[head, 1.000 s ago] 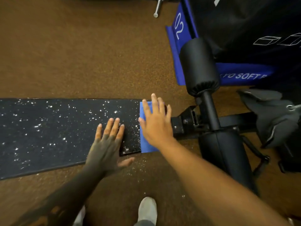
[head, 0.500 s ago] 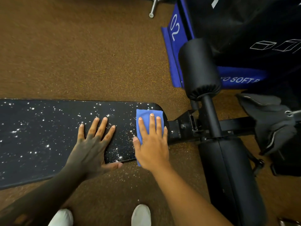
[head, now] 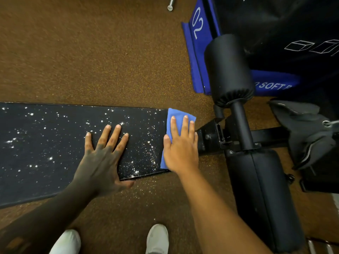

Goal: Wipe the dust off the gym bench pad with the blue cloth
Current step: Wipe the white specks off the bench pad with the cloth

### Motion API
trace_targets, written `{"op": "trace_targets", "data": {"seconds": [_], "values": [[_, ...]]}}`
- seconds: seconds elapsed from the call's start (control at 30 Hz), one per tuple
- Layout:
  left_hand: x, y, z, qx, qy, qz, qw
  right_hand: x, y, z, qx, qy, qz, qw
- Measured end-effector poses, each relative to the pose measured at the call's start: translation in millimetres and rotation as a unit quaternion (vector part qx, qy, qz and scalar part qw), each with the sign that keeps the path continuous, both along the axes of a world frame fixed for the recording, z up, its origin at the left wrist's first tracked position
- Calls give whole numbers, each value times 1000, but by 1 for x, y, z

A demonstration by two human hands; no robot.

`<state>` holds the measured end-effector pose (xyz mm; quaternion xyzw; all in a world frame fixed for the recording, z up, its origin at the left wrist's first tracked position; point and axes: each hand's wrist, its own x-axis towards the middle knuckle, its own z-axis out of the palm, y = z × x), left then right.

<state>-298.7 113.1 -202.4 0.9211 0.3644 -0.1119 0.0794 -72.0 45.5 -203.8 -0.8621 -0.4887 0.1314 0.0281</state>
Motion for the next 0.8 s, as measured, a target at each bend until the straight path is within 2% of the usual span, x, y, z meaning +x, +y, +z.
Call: {"op": "trace_targets", "data": {"seconds": [0.13,0.37,0.53,0.67,0.8], "values": [[0,0,1,-7,0,8,1000,-21,-41,5,-22,17,5,1000],[1,0,1,-8,-9,21,1000,15,30,1,-43,1,-1,999],[1,-1,3,-11,-5,24,1000,-1,0,2,-14,-14,10,1000],[1,0,3,-16,-6,23,1000,-20,-34,7,-33,-8,50,998],[0,2,5,-17,-6,20,1000,-1,3,6,-33,-23,63,997]]}}
